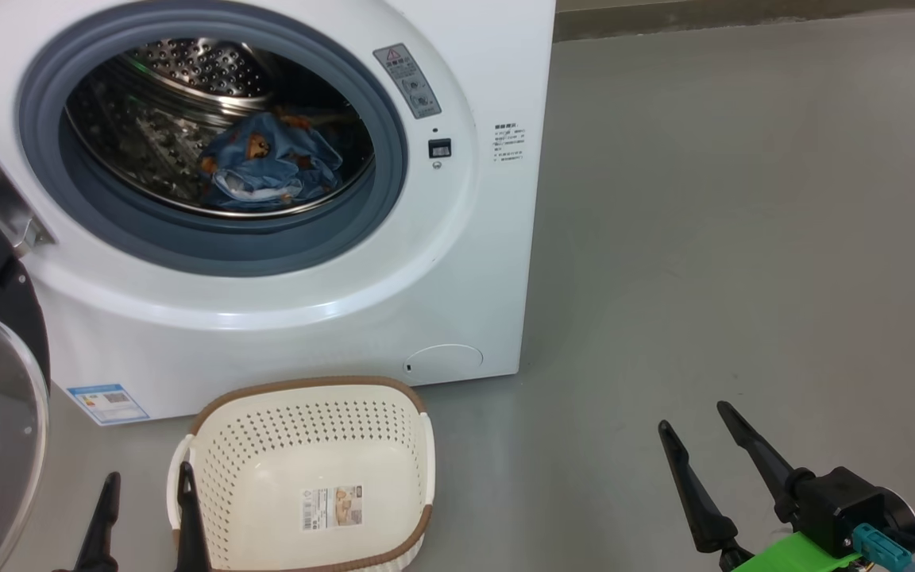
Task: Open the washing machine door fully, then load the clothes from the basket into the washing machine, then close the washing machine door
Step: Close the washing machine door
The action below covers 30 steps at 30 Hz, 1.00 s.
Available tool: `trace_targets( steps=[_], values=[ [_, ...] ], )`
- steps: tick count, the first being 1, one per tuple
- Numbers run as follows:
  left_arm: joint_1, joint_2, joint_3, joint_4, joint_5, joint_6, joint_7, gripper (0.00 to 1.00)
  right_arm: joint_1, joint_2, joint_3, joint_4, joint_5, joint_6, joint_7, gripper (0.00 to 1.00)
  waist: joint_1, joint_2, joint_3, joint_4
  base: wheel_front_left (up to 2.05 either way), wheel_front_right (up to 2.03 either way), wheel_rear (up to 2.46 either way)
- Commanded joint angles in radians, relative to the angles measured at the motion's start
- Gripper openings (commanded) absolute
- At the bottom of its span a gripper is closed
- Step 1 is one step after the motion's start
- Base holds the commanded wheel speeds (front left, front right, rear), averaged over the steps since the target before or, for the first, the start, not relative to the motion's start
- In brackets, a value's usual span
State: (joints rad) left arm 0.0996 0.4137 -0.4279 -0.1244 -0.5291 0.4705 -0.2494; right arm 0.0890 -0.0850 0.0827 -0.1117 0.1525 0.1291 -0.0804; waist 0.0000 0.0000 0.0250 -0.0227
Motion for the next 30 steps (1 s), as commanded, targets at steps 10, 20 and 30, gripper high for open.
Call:
trace_targets(
  steps=[10, 20, 30],
  values=[
    [-0.034, 0.024, 0.039, -0.019, 0.019, -0.002, -0.011, 1.00, -0.014, -0.008, 0.023, -0.025, -0.002, 0.002, -0.001, 1.00, 0.0000, 0.0000, 0.007, -0.002, -1.20, 1.19, 0.01],
    [-0.037, 0.018, 0.042, -0.017, 0.031, -0.004, -0.011, 1.00, -0.012, -0.010, 0.017, -0.025, -0.002, 0.002, 0.003, 1.00, 0.0000, 0.0000, 0.006, 0.001, -0.92, 0.92, 0.00],
    [-0.037, 0.015, 0.041, -0.018, 0.034, -0.009, -0.012, 1.00, -0.010, -0.006, 0.020, -0.024, -0.001, 0.002, 0.002, 1.00, 0.0000, 0.0000, 0.004, 0.007, -0.02, 0.02, 0.00]
  ],
)
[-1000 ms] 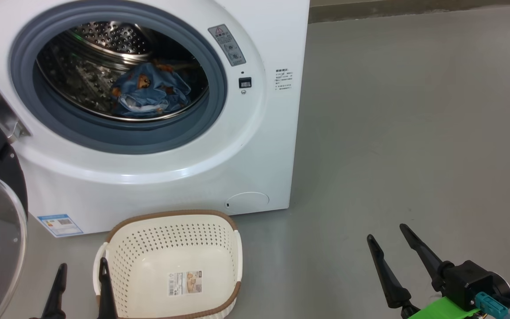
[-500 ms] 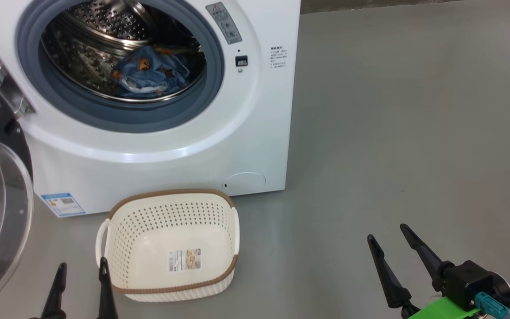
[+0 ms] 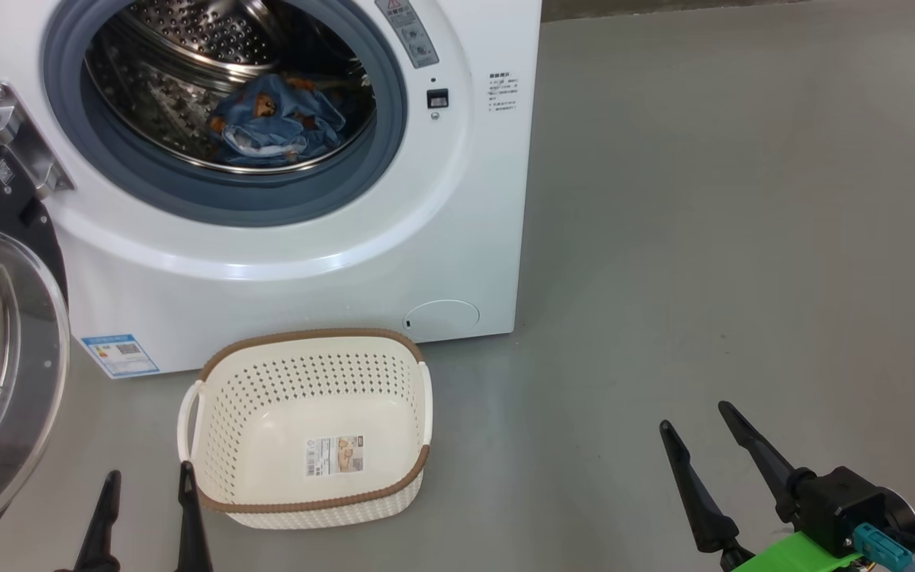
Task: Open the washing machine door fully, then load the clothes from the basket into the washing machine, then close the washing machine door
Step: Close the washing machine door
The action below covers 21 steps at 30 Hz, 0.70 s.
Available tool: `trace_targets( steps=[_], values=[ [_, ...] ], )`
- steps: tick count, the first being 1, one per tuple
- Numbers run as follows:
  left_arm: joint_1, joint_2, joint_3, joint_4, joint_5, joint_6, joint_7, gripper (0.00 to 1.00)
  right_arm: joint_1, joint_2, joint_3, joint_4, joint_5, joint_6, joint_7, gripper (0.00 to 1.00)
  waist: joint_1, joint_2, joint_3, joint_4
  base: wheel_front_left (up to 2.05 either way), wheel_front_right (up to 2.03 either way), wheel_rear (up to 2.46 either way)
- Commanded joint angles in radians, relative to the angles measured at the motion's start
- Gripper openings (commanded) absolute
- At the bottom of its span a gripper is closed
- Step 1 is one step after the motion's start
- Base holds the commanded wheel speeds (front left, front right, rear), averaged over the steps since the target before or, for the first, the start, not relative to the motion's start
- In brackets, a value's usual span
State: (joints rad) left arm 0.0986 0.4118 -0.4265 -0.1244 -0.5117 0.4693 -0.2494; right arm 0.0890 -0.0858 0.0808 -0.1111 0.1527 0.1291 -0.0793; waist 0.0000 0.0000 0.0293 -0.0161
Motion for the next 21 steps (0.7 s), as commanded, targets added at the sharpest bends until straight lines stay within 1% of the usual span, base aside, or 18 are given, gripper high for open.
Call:
trace_targets(
  steps=[1, 14, 18, 21],
  values=[
    [-0.035, 0.017, 0.039, -0.019, 0.017, -0.008, -0.012, 1.00, -0.009, -0.005, 0.021, -0.024, -0.001, 0.002, 0.001, 1.00, 0.0000, 0.0000, 0.001, 0.001, 0.00, 0.00, 0.00],
    [-0.040, 0.018, 0.034, -0.018, 0.020, -0.005, -0.011, 1.00, -0.009, -0.005, 0.019, -0.023, -0.004, 0.002, 0.001, 1.00, 0.0000, 0.0000, 0.002, 0.014, 0.00, 0.00, 0.00],
    [-0.047, 0.016, 0.032, -0.017, 0.021, -0.003, -0.009, 1.00, -0.007, -0.006, 0.016, -0.029, -0.004, 0.002, 0.003, 1.00, 0.0000, 0.0000, 0.006, 0.045, 0.00, 0.00, 0.00],
    [-0.048, 0.015, 0.037, -0.021, 0.023, 0.003, -0.009, 1.00, -0.009, -0.010, 0.017, -0.033, -0.002, 0.002, 0.003, 1.00, 0.0000, 0.0000, 0.011, 0.081, 0.00, 0.00, 0.00]
  ],
)
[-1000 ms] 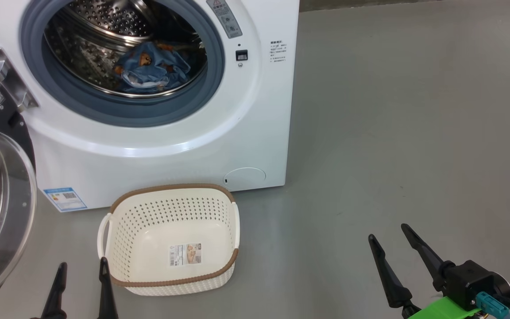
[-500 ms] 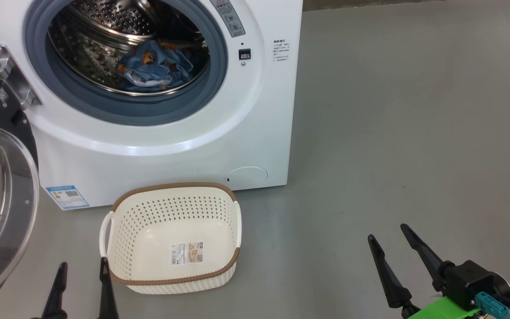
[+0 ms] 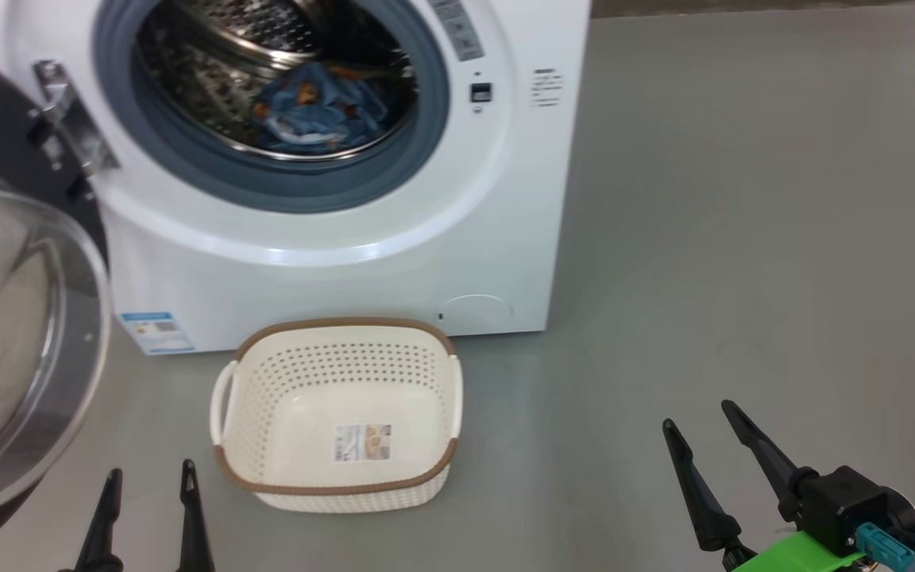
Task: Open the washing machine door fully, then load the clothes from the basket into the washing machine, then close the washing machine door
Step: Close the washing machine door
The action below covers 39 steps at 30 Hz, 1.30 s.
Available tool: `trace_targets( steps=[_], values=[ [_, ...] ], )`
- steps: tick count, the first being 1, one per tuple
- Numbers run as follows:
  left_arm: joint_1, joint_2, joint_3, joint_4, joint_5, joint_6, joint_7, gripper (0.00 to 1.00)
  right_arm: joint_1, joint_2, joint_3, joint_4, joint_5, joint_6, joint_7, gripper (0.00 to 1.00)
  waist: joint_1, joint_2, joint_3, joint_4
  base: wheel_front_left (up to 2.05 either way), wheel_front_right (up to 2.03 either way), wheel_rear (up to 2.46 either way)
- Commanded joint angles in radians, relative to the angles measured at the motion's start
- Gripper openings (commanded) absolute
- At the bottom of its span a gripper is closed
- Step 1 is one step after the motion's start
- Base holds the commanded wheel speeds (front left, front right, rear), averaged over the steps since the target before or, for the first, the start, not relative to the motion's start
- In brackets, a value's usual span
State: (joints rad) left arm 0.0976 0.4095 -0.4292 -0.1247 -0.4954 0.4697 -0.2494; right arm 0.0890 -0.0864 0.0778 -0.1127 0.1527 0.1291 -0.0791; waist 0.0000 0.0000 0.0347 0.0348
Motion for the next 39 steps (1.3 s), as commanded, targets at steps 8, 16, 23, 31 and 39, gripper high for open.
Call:
trace_targets(
  steps=[8, 16, 23, 31, 39],
  values=[
    [-0.030, 0.008, 0.056, -0.038, 0.007, 0.021, -0.011, 1.00, -0.021, -0.018, 0.027, -0.040, -0.002, 0.002, 0.007, 1.00, 0.0000, 0.0000, 0.019, 0.160, 0.00, 0.00, 0.00],
    [-0.020, -0.008, 0.073, -0.045, 0.007, 0.022, -0.012, 1.00, -0.034, -0.024, 0.030, -0.047, -0.006, 0.002, 0.014, 1.00, 0.0000, 0.0000, 0.025, 0.310, 0.00, 0.00, 0.00],
    [-0.011, -0.028, 0.077, -0.039, 0.007, 0.017, -0.012, 1.00, -0.031, -0.021, 0.029, -0.050, -0.009, 0.002, 0.021, 1.00, 0.0000, 0.0000, 0.021, 0.426, 0.00, 0.00, 0.00],
    [-0.004, -0.042, 0.083, -0.032, 0.009, 0.002, -0.012, 1.00, -0.029, -0.018, 0.039, -0.055, -0.014, 0.002, 0.028, 1.00, 0.0000, 0.0000, 0.018, 0.496, 0.00, 0.00, 0.00],
    [0.003, -0.057, 0.096, -0.036, 0.018, -0.007, -0.012, 1.00, -0.033, -0.022, 0.050, -0.050, -0.011, 0.002, 0.028, 1.00, 0.0000, 0.0000, 0.024, 0.499, 0.00, 0.00, 0.00]
  ],
)
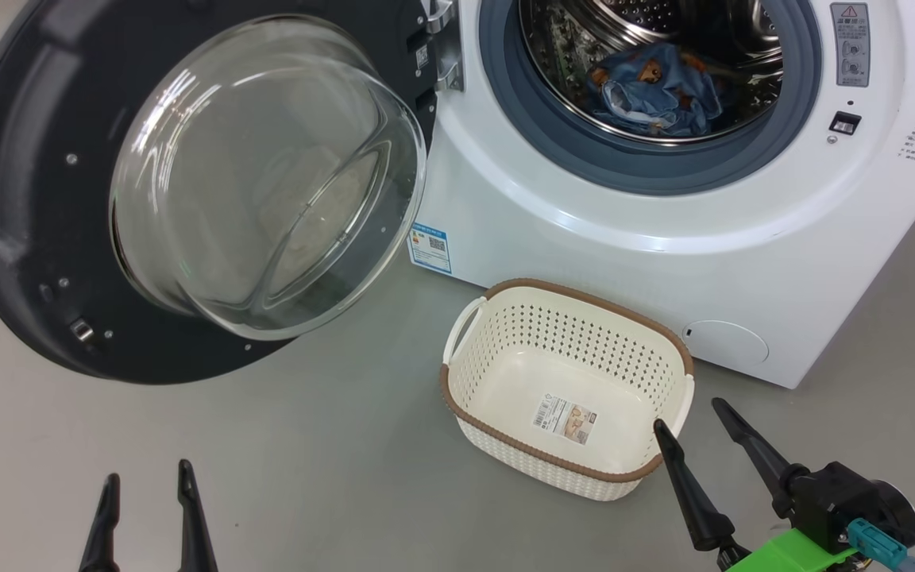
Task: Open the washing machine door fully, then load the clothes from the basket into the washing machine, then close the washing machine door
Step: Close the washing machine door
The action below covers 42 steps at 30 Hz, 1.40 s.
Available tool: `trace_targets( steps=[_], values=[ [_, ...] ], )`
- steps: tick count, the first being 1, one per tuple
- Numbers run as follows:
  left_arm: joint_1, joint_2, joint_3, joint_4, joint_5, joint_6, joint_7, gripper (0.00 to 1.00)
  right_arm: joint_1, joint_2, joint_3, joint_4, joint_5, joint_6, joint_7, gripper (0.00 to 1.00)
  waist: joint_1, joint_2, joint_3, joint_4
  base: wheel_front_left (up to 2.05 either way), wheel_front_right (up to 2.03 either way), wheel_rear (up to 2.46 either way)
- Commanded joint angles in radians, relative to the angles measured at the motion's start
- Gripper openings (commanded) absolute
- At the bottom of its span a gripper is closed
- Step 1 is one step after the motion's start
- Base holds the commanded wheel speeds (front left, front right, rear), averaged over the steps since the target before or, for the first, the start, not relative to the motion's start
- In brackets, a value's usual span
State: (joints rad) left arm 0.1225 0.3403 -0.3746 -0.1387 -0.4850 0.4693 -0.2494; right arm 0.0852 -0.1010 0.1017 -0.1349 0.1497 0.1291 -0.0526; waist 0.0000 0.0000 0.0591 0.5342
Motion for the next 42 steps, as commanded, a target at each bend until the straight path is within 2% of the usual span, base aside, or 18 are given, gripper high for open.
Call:
trace_targets(
  steps=[1, 7, 8, 9, 10, 11, 23, 26, 29, 33, 34, 38, 40, 42],
  values=[
    [-0.022, 0.011, 0.042, -0.020, 0.008, -0.009, -0.012, 1.00, -0.028, -0.008, 0.026, -0.027, -0.006, 0.002, 0.001, 1.00, 0.0000, 0.0000, -0.001, 0.000, 0.00, 0.00, 0.00],
    [-0.025, 0.009, 0.046, -0.012, 0.005, -0.022, -0.012, 1.00, -0.019, -0.005, 0.024, -0.023, -0.004, 0.002, -0.001, 1.00, 0.0000, 0.0000, -0.004, -0.005, 0.00, 0.00, 0.00],
    [-0.024, 0.009, 0.046, -0.012, 0.006, -0.022, -0.012, 0.91, -0.020, -0.005, 0.024, -0.023, -0.004, 0.002, -0.001, 1.00, 0.0000, 0.0000, -0.004, -0.007, 0.00, 0.00, 0.00],
    [-0.025, 0.009, 0.048, -0.011, 0.005, -0.024, -0.012, 0.46, -0.020, -0.005, 0.025, -0.023, -0.004, 0.002, -0.002, 1.00, 0.0000, 0.0000, -0.005, -0.008, 0.00, 0.00, 0.00],
    [-0.026, 0.011, 0.049, -0.008, 0.003, -0.026, -0.012, 0.18, -0.020, -0.005, 0.025, -0.022, -0.003, 0.002, -0.002, 1.00, 0.0000, 0.0000, -0.005, -0.010, 0.00, 0.00, 0.00],
    [-0.026, 0.013, 0.049, -0.006, 0.003, -0.028, -0.012, 0.00, -0.019, -0.005, 0.025, -0.021, -0.003, 0.002, -0.003, 1.00, 0.0000, 0.0000, -0.006, -0.011, 0.00, 0.00, 0.00],
    [-0.027, 0.011, 0.043, -0.011, 0.006, -0.034, -0.012, 0.00, -0.017, -0.004, 0.022, -0.025, -0.007, 0.002, -0.001, 1.00, 0.0000, 0.0000, -0.004, -0.011, 0.00, 0.00, 0.00],
    [-0.034, -0.005, 0.050, -0.036, -0.016, -0.069, -0.012, 0.00, -0.017, -0.005, 0.022, -0.026, -0.007, 0.002, 0.000, 1.00, 0.0000, 0.0000, -0.002, -0.009, 0.00, 0.00, 0.00],
    [-0.035, -0.074, 0.089, -0.092, -0.106, -0.155, -0.012, 0.00, -0.018, -0.007, 0.020, -0.029, -0.007, 0.002, 0.000, 1.00, 0.0000, 0.0000, 0.002, -0.008, 0.00, 0.00, 0.00],
    [-0.019, -0.197, 0.170, -0.147, -0.308, -0.329, -0.012, 0.00, -0.019, -0.010, 0.019, -0.034, -0.007, 0.002, 0.004, 1.00, 0.0000, 0.0000, 0.009, -0.006, 0.00, 0.00, 0.00],
    [-0.019, -0.197, 0.170, -0.147, -0.308, -0.329, -0.012, 0.00, -0.019, -0.010, 0.019, -0.034, -0.007, 0.002, 0.004, 1.00, 0.0000, 0.0000, 0.009, -0.006, 0.00, 0.00, 0.00],
    [-0.003, -0.265, 0.229, -0.171, -0.597, -0.495, -0.012, 0.00, -0.023, -0.014, 0.021, -0.037, -0.006, 0.002, 0.009, 1.00, 0.0000, 0.0000, 0.016, -0.010, 0.00, 0.00, 0.00],
    [-0.005, -0.278, 0.254, -0.187, -0.765, -0.543, -0.012, 0.00, -0.025, -0.016, 0.020, -0.039, -0.006, 0.002, 0.010, 1.00, 0.0000, 0.0000, 0.020, -0.011, 0.00, 0.00, 0.00],
    [-0.010, -0.282, 0.283, -0.201, -0.891, -0.565, -0.011, 0.00, -0.026, -0.018, 0.019, -0.042, -0.006, 0.002, 0.012, 1.00, 0.0000, 0.0000, 0.025, -0.012, 0.00, 0.00, 0.00]
  ],
)
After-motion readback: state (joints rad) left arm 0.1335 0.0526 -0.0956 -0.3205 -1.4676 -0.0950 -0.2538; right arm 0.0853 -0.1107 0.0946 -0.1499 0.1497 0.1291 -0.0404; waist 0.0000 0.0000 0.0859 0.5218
